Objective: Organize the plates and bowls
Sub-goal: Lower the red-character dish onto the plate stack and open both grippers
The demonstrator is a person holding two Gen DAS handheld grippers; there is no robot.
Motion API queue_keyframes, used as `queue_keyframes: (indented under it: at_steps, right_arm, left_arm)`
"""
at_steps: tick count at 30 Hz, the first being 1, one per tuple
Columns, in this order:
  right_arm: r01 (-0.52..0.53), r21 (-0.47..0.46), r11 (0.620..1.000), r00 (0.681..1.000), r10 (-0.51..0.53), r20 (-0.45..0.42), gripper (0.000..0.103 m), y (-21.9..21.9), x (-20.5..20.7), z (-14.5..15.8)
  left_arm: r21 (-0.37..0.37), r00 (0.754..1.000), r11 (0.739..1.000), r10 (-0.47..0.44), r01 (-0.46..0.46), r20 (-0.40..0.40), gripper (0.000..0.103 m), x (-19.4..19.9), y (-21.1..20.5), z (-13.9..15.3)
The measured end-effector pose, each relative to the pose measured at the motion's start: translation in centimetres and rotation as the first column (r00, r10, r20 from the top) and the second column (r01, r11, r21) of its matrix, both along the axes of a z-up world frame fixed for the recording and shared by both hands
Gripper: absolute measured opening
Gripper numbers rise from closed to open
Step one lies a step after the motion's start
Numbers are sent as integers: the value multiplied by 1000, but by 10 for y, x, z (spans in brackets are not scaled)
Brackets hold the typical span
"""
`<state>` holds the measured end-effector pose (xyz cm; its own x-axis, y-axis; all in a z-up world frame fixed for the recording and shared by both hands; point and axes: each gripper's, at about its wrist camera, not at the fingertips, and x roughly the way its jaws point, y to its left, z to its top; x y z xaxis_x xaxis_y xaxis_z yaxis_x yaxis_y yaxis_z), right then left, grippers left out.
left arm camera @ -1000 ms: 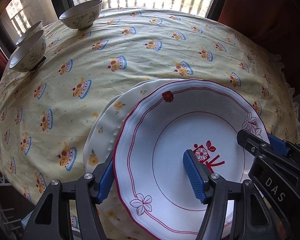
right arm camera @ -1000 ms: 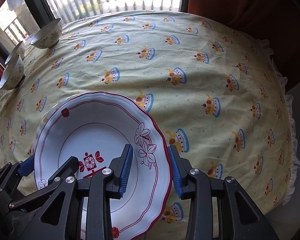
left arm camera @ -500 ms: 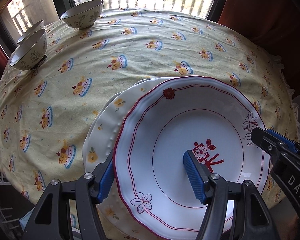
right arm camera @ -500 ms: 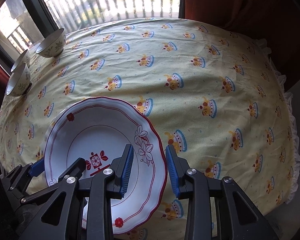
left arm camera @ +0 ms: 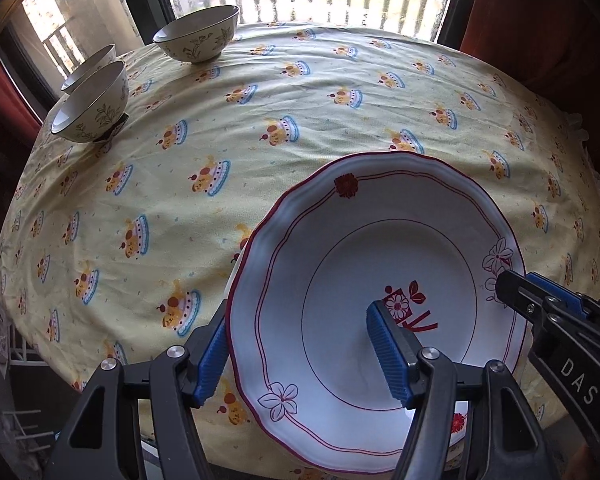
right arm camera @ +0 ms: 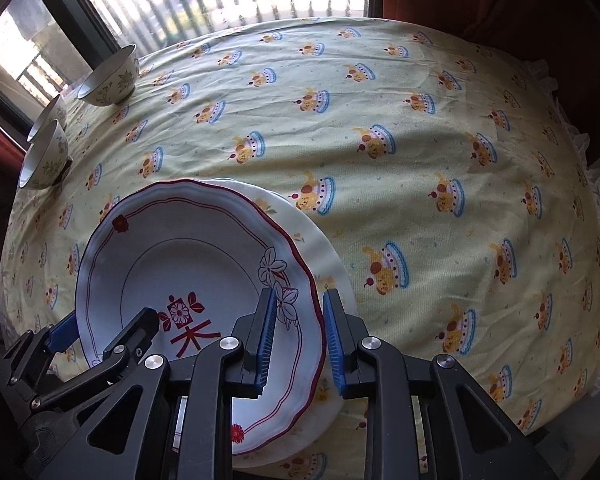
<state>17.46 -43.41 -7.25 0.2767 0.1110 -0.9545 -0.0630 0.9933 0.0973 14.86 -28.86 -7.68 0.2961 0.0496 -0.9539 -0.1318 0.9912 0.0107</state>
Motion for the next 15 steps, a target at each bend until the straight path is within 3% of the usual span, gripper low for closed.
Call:
queue_keyframes:
  at_steps: [7, 8, 11, 15]
  right_arm:
    - [-19, -24, 1000, 1000, 19, 10, 27, 6, 0, -1]
    - [-35, -5, 999, 999, 35, 25, 22, 9, 0, 2]
    - [-78, 18, 997, 996, 77, 36, 19, 29, -2, 5]
    - [-76, 7, 997, 997, 75, 32, 19, 34, 0, 0]
  left_arm:
    - [13, 1000, 1000, 20, -20, 6, 68, -1, -5, 0]
    - [6, 1000, 1000, 16, -16, 7, 68, 0, -7, 0]
    - [-4, 1000, 1000, 22, -22, 11, 69, 1, -7, 0]
    - [-2, 1000, 1000, 8, -8, 4, 79, 0, -9, -1]
